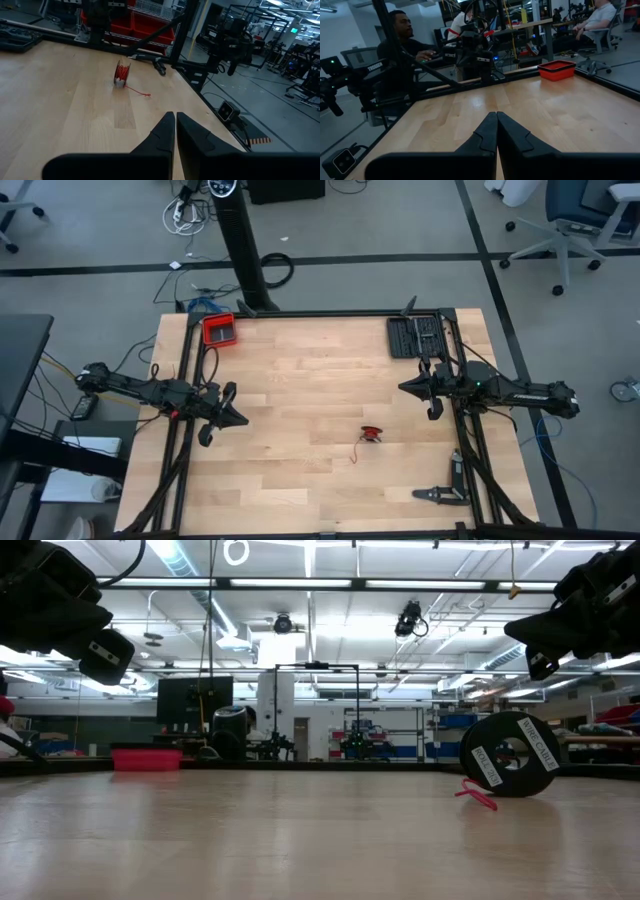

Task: Coil cords
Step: Return to Home Position

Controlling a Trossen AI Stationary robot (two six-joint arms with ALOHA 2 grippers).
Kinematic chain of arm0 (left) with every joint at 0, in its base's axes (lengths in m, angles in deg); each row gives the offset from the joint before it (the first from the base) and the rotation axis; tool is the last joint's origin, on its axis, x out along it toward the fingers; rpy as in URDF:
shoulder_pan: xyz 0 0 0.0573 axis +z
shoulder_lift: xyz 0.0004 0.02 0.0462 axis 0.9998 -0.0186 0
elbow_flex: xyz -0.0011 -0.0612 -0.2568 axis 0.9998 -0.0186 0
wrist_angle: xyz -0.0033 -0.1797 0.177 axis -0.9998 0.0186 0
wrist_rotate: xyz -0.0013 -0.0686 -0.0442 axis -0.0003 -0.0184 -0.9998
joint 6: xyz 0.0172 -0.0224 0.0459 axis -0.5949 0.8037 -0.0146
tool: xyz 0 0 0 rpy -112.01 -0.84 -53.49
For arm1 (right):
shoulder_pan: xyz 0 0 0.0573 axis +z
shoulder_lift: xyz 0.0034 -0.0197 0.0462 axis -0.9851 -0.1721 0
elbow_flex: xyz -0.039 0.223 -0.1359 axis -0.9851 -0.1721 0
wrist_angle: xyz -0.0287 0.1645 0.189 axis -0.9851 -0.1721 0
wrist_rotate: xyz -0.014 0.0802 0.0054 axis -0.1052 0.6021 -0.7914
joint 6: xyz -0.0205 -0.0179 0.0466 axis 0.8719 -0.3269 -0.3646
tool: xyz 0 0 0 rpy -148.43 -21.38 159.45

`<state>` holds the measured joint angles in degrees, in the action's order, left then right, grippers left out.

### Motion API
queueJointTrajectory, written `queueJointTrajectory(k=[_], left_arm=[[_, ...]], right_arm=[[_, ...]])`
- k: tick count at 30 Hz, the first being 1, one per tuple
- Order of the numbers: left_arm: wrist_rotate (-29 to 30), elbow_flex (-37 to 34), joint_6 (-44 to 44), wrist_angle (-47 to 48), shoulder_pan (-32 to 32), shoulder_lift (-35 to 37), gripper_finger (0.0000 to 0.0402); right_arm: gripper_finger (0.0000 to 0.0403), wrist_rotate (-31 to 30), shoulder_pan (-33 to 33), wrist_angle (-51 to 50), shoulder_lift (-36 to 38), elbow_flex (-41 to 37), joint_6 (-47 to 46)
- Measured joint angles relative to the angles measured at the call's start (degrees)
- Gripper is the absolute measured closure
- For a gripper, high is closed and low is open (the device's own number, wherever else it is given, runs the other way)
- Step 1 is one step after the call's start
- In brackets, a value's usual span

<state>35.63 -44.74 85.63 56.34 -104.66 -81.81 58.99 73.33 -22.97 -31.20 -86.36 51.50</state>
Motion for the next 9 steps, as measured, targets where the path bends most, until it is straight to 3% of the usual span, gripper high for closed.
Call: queueJointTrajectory(k=[9], left_arm=[[0.01,0.00,0.00,-0.02,0.01,-0.01,0.0380]], right_arm=[[0.0396,0.00,-0.01,0.00,0.02,0.01,-0.01]])
